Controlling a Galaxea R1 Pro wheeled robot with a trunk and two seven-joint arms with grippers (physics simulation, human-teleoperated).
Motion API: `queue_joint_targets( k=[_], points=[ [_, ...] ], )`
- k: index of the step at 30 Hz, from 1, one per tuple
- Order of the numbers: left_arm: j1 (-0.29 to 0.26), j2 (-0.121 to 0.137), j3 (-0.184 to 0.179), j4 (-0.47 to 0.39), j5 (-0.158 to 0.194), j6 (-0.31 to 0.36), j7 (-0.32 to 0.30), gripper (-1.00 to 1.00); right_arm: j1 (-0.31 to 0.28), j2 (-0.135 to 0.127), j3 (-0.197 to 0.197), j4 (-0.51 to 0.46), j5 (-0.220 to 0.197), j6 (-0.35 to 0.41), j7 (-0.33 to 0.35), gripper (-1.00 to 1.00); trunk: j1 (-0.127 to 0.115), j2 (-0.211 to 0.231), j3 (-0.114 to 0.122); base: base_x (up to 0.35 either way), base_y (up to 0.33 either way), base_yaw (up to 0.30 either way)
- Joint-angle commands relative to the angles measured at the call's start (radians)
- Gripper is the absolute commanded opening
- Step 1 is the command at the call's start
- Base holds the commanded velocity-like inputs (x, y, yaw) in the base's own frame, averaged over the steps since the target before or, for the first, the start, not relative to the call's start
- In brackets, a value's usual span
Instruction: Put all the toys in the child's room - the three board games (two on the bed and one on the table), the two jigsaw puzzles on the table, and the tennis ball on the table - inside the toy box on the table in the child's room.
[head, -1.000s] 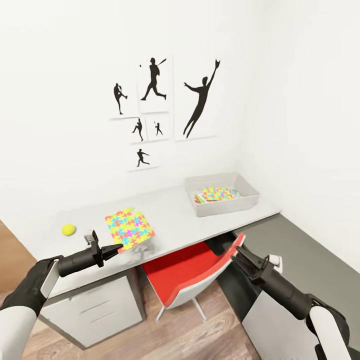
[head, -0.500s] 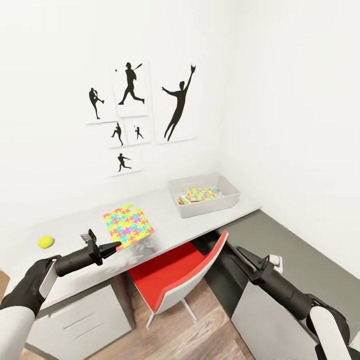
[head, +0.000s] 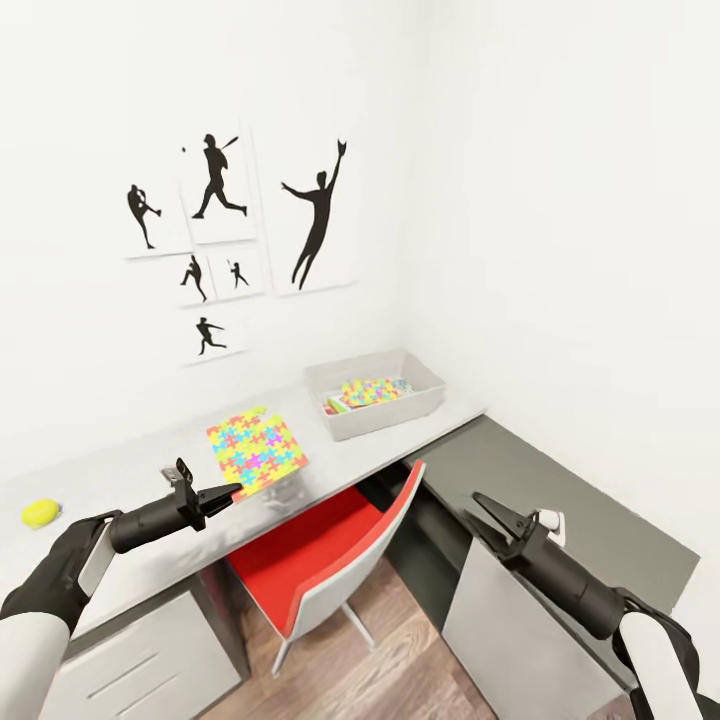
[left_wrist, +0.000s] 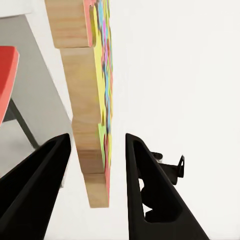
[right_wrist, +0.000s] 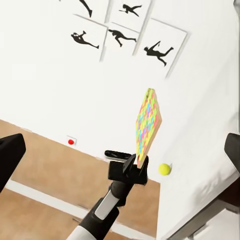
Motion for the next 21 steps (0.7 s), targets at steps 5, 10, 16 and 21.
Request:
queue_joint_targets(
  k=[5,10,16,21],
  points=[
    [0.000,0.000,0.000,0.000,0.002,0.010,-0.003,-1.00,-0.001,0.000,-0.001,0.001,0.001,0.005,0.003,1.00,0.001,-0.002,0.004,0.000,0.000,-0.220],
    [0.000,0.000,0.000,0.000,0.002,0.010,-0.003,-1.00,-0.002,0.000,-0.001,0.001,0.001,0.005,0.003,1.00,0.001,-0.002,0.010,0.000,0.000,-0.220],
    [0.000,0.001,0.002,0.000,0.001,0.010,-0.003,-1.00,-0.001,0.000,0.001,0.001,0.001,0.005,0.002,1.00,0.001,-0.002,0.017,0.000,0.000,-0.212],
    [0.000,0.012,0.006,0.000,0.003,0.010,-0.004,-1.00,-0.001,0.000,0.002,0.000,0.001,0.005,0.002,1.00,0.001,-0.002,0.019,0.062,0.031,-0.065]
  ],
)
